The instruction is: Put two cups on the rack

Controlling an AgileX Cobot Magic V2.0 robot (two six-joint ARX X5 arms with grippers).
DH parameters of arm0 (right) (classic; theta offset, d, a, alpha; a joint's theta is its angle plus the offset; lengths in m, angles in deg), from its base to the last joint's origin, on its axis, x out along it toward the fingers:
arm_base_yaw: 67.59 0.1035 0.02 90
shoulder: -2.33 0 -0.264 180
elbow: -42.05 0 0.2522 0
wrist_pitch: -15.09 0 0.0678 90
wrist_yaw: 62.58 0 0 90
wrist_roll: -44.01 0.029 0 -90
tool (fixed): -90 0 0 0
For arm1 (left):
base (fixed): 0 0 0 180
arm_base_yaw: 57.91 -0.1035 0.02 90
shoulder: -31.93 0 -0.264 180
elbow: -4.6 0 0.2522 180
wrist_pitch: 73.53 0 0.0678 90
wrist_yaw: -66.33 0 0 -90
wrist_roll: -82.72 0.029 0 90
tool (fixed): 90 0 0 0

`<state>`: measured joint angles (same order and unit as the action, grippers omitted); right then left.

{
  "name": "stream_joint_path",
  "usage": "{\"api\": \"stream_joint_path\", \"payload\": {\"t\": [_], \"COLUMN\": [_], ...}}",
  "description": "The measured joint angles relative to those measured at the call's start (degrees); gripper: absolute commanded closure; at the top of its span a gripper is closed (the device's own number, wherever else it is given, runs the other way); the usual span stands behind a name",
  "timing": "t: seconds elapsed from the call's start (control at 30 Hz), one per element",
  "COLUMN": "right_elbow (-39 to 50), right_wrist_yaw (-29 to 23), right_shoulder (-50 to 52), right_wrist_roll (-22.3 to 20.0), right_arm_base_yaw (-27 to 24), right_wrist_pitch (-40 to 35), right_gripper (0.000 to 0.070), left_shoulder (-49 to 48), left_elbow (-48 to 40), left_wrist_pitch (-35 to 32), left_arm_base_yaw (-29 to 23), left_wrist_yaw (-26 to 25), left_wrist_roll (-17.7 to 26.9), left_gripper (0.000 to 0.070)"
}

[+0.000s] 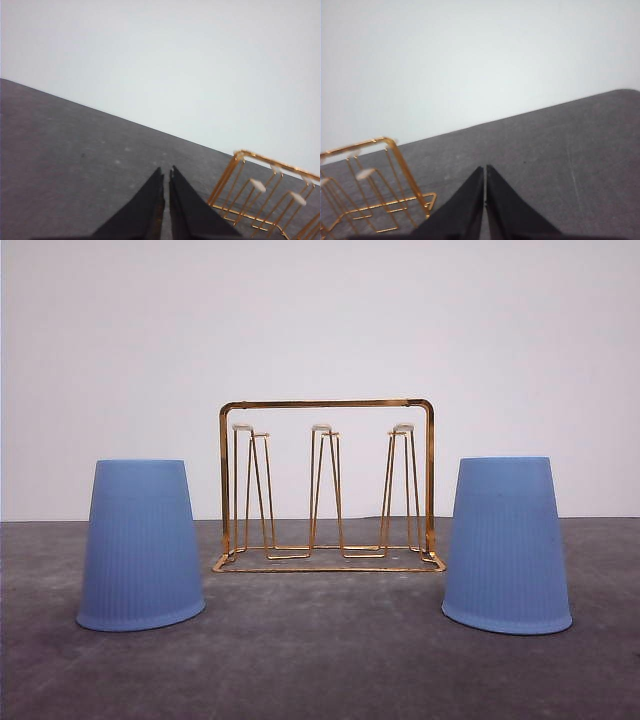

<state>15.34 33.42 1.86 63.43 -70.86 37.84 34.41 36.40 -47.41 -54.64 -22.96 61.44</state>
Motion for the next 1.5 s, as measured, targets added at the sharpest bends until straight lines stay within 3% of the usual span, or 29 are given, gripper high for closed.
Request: {"api": "stream_joint_path", "payload": {"t": [0.23,0.37,0.57,0.67,0.83,1.07,1.13,1.23,1.27,1.33,1.5], "right_elbow": [-13.2,-18.4,-19.9,-19.9,-19.9,-19.9,-19.9,-19.9,-19.9,-19.9,-19.9], "right_wrist_yaw": [0.5,3.3,10.6,11.9,11.4,10.3,10.3,10.3,10.3,10.3,10.3], "right_shoulder": [-5.4,-10.3,-18.6,-21.4,-22.3,-22.8,-22.8,-22.8,-22.8,-22.8,-22.8], "right_wrist_roll": [-0.7,-3.9,-12.0,-14.9,-19.3,-22.8,-23.8,-25.3,-25.5,-25.6,-25.6], "right_arm_base_yaw": [0.0,0.0,0.2,2.2,8.4,15.9,16.5,16.7,16.7,16.7,16.7], "right_wrist_pitch": [17.7,24.4,27.5,27.5,27.5,27.6,27.6,27.6,27.6,27.6,27.6], "right_gripper": [0.0695,0.0695,0.0695,0.0695,0.0695,0.0692,0.0622,0.0285,0.0219,0.0180,0.0180], "left_shoulder": [10.8,18.1,27.8,31.2,32.8,33.5,33.5,33.5,33.5,33.5,34.1], "left_elbow": [16.4,22.0,24.4,25.2,25.6,26.5,26.5,26.5,26.5,26.5,26.5], "left_wrist_pitch": [22.8,30.0,32.3,32.5,31.4,30.7,30.7,30.7,30.7,30.7,30.5], "left_arm_base_yaw": [0.0,0.0,0.0,0.2,5.9,15.5,16.6,17.5,17.6,17.8,18.3], "left_wrist_yaw": [0.8,-4.3,-14.0,-17.2,-17.2,-17.0,-17.0,-17.0,-17.1,-17.1,-17.1], "left_wrist_roll": [-0.5,0.6,5.9,9.4,14.6,27.0,30.1,32.5,32.6,32.6,29.4], "left_gripper": [0.0697,0.0697,0.0697,0.0697,0.0695,0.0665,0.0641,0.0329,0.0245,0.0182,0.0182]}}
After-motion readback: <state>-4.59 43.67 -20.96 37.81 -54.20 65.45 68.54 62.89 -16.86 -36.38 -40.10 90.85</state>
